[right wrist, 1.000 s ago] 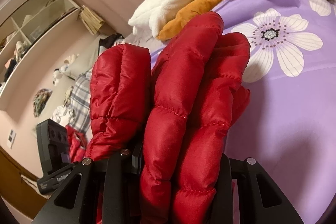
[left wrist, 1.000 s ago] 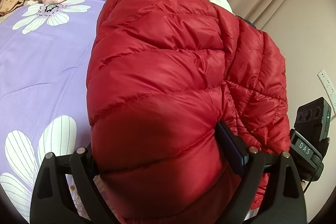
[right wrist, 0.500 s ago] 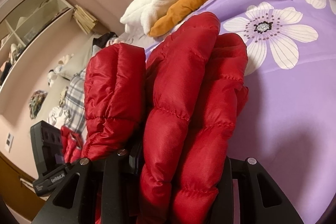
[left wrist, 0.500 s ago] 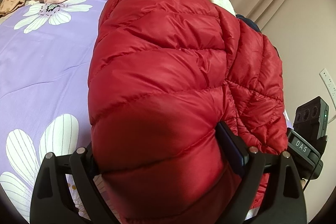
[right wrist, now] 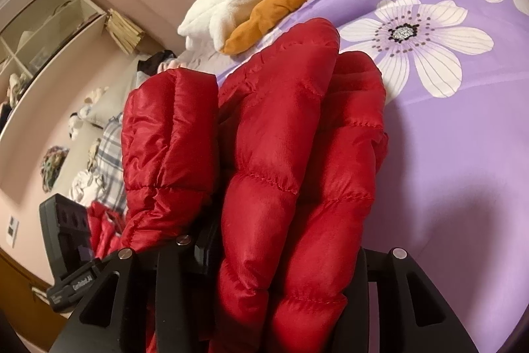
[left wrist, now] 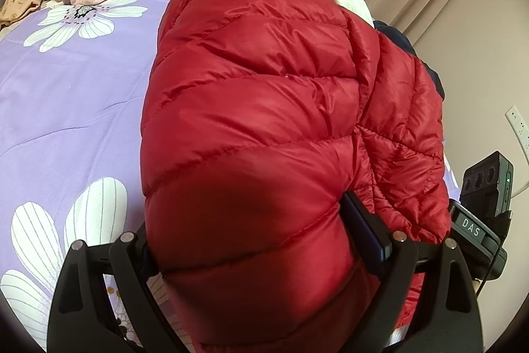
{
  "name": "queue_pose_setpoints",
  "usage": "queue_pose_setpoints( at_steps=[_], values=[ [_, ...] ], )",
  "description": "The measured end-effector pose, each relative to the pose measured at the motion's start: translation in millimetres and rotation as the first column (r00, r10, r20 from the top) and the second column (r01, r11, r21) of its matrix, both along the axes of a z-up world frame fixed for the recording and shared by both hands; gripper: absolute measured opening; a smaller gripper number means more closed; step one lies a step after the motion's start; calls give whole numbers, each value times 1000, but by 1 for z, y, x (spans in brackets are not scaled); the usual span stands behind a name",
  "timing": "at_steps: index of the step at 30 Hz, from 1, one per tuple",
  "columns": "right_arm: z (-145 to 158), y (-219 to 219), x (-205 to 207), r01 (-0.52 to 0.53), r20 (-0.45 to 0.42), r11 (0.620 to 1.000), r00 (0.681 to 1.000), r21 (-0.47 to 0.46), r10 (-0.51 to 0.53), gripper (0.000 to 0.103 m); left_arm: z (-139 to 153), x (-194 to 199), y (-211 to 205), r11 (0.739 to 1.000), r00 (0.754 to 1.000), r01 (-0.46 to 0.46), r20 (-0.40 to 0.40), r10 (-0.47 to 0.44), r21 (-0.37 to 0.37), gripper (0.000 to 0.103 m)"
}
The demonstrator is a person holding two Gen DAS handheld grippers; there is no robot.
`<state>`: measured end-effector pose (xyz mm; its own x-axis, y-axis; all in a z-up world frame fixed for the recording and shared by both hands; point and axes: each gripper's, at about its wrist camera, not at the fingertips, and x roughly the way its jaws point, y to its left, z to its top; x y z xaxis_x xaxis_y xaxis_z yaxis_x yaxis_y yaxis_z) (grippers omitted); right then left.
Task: Fold large clothes
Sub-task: 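Hold the lifted jacket bundle steady with both tools, then lower the folded red jacket onto the bed with both tools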
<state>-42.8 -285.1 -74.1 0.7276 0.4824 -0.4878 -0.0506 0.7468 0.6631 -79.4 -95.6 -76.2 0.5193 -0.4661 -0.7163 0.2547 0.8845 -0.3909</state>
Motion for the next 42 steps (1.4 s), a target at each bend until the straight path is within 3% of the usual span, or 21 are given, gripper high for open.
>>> queue_pose_setpoints(
  at_steps=[42],
  values=[
    [-7,-4,3,13,-45,1000,999,-21,-14,53,7,-13,-1,997,1000,-28,13,27,78,94]
  ],
)
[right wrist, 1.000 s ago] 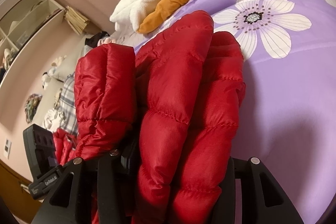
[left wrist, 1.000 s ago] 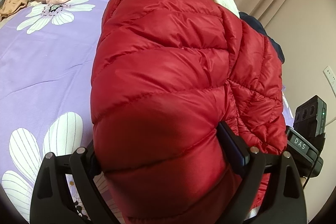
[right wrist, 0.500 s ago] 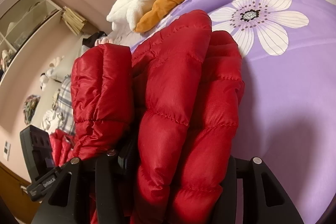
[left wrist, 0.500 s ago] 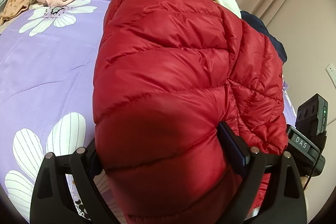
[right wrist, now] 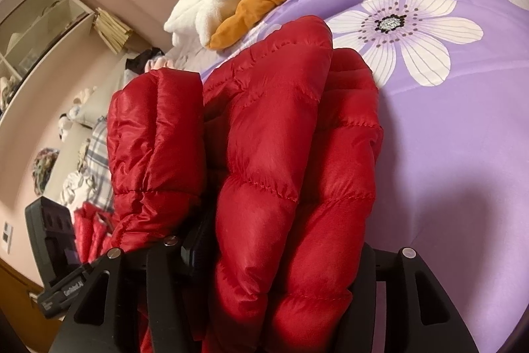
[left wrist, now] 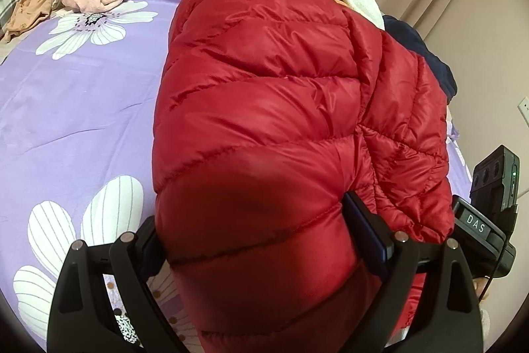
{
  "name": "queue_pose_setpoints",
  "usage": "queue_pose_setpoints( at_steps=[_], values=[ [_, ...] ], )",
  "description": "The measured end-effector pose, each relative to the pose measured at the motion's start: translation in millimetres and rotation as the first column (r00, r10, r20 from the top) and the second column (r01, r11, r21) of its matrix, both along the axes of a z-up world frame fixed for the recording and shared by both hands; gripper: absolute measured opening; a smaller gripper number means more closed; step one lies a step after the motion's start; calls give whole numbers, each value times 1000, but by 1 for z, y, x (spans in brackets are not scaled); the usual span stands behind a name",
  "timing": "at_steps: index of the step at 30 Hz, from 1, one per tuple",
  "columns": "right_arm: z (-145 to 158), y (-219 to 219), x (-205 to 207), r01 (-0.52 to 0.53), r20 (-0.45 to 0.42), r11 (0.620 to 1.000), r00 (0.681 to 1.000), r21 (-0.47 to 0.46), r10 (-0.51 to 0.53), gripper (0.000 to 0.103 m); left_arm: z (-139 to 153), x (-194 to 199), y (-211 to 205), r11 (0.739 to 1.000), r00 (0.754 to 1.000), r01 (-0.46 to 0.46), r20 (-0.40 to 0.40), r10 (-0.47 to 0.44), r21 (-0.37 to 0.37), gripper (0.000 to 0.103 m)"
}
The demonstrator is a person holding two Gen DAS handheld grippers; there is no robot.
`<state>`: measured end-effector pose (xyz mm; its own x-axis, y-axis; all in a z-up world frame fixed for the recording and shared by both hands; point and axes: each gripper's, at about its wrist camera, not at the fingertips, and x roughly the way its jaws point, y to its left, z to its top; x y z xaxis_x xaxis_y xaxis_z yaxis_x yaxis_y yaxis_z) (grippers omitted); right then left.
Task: Fold large clothes
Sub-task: 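Lower the folded red jacket onto the bed with both tools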
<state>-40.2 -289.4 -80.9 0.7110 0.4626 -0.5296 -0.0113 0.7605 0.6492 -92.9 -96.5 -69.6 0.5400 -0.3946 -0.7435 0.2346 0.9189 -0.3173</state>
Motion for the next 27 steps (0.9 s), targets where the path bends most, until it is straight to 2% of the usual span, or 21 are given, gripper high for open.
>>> queue_pose_setpoints(
  at_steps=[27],
  values=[
    [5,6,-4,11,-38,997,999,-79,-14,60,10,-15,-4,996,999,-36,5,36,82,94]
  ],
)
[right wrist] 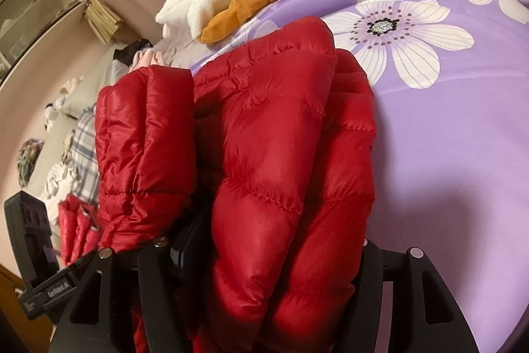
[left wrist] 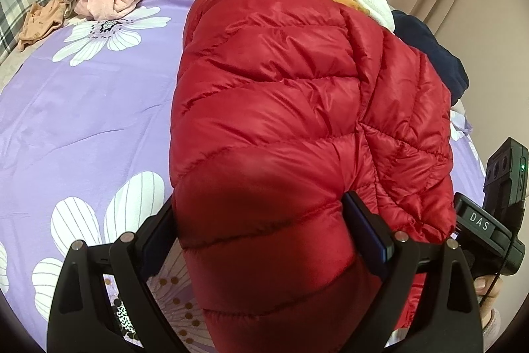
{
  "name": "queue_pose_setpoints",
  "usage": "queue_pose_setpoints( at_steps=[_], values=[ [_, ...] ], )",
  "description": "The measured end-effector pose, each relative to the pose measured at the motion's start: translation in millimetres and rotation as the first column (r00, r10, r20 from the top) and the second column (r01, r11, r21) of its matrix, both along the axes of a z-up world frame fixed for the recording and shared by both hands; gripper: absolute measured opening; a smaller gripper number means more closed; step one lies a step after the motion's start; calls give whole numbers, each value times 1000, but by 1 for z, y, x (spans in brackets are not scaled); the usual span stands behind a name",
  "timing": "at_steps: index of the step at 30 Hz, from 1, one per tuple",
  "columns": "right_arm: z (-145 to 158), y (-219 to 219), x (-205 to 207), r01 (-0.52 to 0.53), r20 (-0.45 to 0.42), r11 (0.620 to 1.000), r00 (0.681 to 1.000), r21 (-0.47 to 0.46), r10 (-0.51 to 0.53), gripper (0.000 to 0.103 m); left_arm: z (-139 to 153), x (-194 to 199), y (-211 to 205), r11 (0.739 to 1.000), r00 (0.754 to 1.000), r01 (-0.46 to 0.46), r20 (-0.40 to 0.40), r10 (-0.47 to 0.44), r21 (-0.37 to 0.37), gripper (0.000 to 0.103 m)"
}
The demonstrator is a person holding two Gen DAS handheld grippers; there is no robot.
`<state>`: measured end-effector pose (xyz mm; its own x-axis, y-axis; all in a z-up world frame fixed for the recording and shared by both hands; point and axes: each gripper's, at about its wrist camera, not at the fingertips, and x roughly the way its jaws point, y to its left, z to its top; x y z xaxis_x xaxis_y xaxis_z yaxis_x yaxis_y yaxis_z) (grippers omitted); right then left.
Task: Fold large clothes
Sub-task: 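Lower the folded red jacket onto the bed with both tools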
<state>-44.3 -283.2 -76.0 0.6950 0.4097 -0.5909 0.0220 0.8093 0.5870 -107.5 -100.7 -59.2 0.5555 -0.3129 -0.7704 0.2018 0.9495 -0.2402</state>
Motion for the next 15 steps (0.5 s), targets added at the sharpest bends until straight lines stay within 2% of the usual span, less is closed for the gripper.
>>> queue_pose_setpoints(
  at_steps=[10,15],
  values=[
    [7,-7,-5,22,-3,1000,1000,-6,-22,62,7,-9,-1,999,1000,-12,28,11,41,94],
    [16,-14,-13,65,16,997,998,-53,-64,64,11,-14,0,997,999,-21,51,17,76,94]
  ],
)
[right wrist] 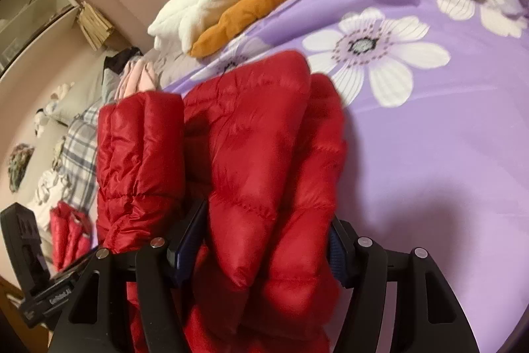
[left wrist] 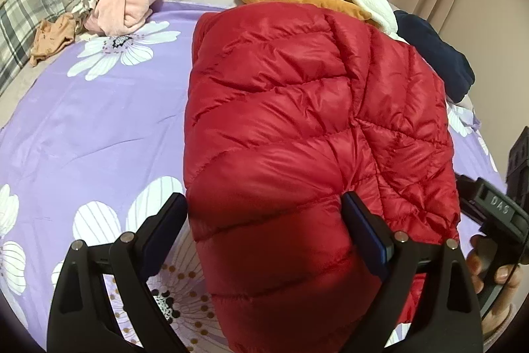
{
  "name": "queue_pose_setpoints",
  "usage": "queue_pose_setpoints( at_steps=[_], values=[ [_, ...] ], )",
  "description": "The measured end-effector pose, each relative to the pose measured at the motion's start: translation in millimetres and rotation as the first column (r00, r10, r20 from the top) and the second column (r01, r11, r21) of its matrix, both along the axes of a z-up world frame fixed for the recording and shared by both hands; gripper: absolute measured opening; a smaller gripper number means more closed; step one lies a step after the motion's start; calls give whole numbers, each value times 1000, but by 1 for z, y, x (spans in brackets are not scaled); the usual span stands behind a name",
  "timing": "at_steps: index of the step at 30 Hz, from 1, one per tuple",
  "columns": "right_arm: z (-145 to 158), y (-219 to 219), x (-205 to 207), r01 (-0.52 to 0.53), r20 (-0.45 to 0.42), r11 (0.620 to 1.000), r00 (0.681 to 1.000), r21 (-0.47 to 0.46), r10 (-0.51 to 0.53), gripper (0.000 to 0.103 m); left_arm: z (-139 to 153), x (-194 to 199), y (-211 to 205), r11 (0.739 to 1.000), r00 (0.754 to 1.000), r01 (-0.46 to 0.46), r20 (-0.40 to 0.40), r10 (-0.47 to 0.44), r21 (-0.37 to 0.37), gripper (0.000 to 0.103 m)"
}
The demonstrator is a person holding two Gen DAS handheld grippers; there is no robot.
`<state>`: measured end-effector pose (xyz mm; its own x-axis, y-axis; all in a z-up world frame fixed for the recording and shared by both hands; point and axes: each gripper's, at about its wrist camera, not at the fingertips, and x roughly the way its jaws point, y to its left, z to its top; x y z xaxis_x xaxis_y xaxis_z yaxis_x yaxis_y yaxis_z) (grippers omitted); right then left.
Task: Fold large clothes
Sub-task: 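Lower the folded red jacket onto the bed with both tools, then press the jacket flat with the right tool while the left tool holds its end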
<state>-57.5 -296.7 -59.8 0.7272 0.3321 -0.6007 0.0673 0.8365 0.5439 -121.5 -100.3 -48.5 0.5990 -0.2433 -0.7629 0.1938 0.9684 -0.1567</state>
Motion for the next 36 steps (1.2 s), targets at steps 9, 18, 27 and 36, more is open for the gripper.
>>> queue_pose_setpoints(
  at_steps=[9,18,27,36],
  values=[
    [27,-1,-19,67,77,990,995,-122,-58,64,8,-13,-2,999,1000,-2,31,0,46,89],
    [60,27,-25,-50,238,988,968,-146,85,64,17,-24,-12,998,998,25,61,-28,50,60],
    [58,59,0,-158,257,975,946,-158,195,36,11,-22,-20,996,996,69,49,-72,55,51],
    [19,60,27,-164,93,968,979,-189,184,32,-4,-13,-30,992,993,107,34,-110,69,51]
  ],
)
